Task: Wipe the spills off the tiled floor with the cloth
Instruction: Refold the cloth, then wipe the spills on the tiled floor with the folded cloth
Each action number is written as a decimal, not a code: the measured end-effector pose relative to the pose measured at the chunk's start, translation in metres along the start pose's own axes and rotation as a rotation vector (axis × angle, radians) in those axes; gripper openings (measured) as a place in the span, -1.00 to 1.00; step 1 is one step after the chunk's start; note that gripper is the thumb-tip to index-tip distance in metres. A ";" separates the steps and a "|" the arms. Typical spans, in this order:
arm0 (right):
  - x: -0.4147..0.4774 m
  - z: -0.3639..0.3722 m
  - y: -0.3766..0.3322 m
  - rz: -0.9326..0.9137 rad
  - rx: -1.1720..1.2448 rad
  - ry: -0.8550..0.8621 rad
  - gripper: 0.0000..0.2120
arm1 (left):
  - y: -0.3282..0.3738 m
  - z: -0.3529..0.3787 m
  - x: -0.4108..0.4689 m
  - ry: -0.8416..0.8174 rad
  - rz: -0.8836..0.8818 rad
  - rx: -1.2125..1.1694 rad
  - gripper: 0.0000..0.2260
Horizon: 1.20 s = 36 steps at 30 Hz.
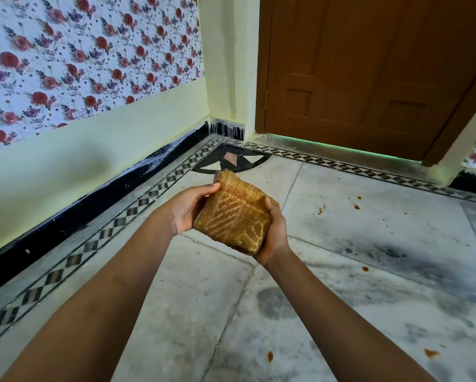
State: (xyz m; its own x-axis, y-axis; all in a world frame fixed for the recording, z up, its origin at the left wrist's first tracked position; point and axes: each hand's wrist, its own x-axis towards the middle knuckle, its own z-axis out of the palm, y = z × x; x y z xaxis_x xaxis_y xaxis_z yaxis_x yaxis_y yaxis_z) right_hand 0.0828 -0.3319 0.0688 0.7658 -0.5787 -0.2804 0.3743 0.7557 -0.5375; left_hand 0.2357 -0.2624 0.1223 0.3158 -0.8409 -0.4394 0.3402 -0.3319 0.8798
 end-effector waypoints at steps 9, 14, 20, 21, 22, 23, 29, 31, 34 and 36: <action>0.012 -0.009 0.005 0.034 -0.180 0.175 -0.71 | -0.011 -0.011 0.018 0.024 -0.143 0.279 -0.65; 0.027 -0.011 0.010 0.089 -0.290 0.181 -0.73 | -0.030 -0.035 0.021 -0.088 -0.267 0.110 -0.30; 0.045 -0.015 0.028 0.103 -0.522 0.244 -0.73 | -0.098 -0.058 0.014 -0.013 -0.130 -0.472 -0.49; 0.046 -0.014 0.030 0.137 -0.533 0.228 -0.76 | -0.101 -0.060 0.013 -0.003 -0.144 -0.517 -0.54; 0.049 -0.014 0.033 0.174 -0.517 0.210 -0.77 | -0.100 -0.063 0.011 0.014 -0.152 -0.523 -0.64; 0.050 -0.013 0.034 0.202 -0.503 0.190 -0.77 | -0.097 -0.065 0.010 0.043 -0.155 -0.500 -0.75; 0.087 -0.039 0.021 0.109 -0.958 0.412 -0.84 | -0.061 -0.091 0.038 0.367 -0.073 -0.093 -0.54; 0.101 -0.064 0.021 0.018 -1.251 0.557 -0.73 | -0.054 -0.106 0.058 0.520 -0.022 0.129 -0.46; 0.119 -0.107 0.033 -0.037 -1.744 0.499 -0.51 | -0.051 -0.128 0.094 0.703 0.069 0.224 -0.48; 0.131 -0.131 0.041 -0.077 -2.014 0.395 -0.44 | -0.048 -0.146 0.113 0.805 0.219 0.289 -0.55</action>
State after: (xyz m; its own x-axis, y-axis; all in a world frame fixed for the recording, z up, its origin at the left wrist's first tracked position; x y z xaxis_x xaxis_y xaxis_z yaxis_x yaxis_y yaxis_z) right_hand 0.1302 -0.4169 -0.0942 0.5460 -0.8158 -0.1908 -0.7992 -0.4388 -0.4108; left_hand 0.3840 -0.2791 0.0040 0.9126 -0.3787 -0.1540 -0.0043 -0.3855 0.9227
